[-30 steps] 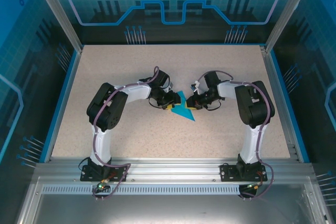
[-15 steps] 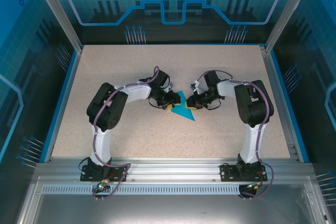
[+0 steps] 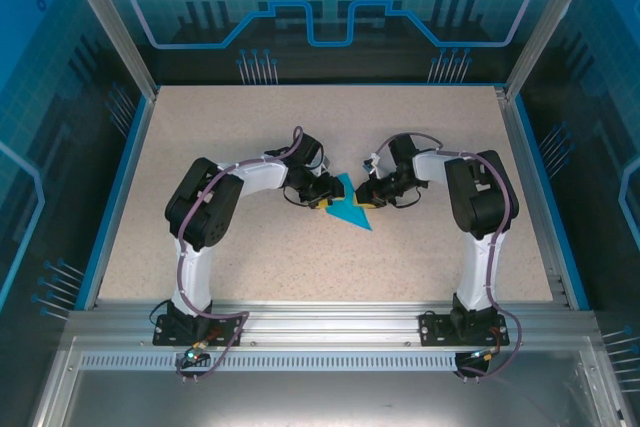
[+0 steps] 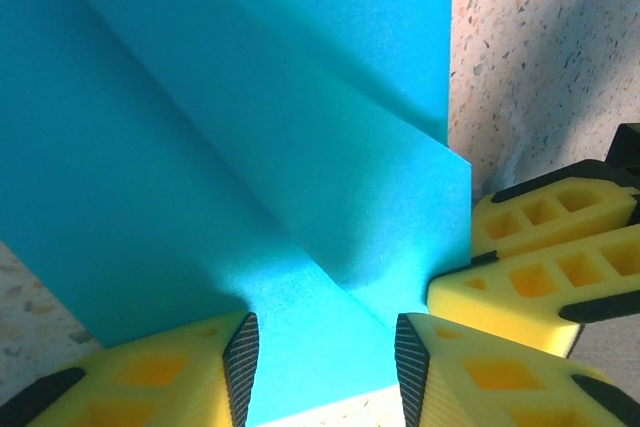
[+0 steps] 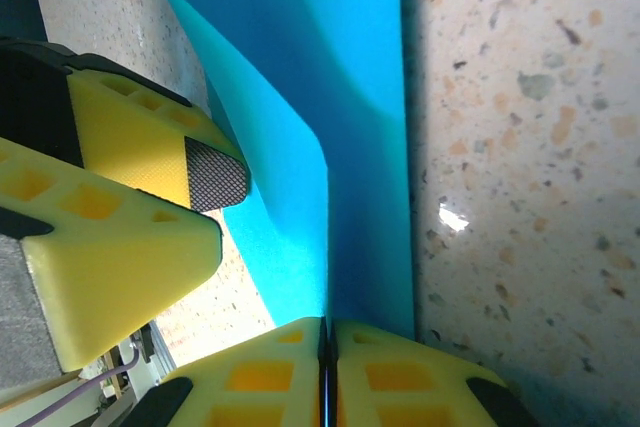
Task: Fold a paper plane with a square sheet of paper (fold left side to right side)
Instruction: Fourth fold the wing at the center of the table.
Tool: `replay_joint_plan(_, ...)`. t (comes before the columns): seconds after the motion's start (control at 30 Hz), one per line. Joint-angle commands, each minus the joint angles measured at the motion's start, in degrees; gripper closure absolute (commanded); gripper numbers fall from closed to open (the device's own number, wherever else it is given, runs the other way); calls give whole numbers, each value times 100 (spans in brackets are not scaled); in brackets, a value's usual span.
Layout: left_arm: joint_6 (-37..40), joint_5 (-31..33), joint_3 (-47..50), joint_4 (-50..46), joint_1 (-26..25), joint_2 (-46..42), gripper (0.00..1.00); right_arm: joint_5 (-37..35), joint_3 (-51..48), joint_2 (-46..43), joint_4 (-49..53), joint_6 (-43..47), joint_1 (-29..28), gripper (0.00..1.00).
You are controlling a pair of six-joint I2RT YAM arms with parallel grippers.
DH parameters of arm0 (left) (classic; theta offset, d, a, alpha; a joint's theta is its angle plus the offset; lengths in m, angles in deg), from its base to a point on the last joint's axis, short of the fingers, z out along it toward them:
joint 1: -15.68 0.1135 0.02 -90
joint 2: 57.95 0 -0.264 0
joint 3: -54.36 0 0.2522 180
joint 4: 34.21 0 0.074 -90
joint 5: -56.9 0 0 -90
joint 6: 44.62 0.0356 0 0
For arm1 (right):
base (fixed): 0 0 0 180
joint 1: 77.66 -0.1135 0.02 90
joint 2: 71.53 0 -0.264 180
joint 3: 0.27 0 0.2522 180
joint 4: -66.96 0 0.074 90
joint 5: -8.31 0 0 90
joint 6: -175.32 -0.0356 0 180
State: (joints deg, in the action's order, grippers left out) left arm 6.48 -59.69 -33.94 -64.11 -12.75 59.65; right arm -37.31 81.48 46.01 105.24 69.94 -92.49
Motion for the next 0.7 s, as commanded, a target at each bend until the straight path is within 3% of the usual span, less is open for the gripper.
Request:
replay_joint_plan(0.0, 93, 138, -144, -265, -32, 136, 55, -61, 127, 138, 220, 92, 108, 89)
replay_joint_plan(0.67, 272, 103, -436, -557, -39, -157, 55, -351, 347, 418, 660, 118, 107, 88)
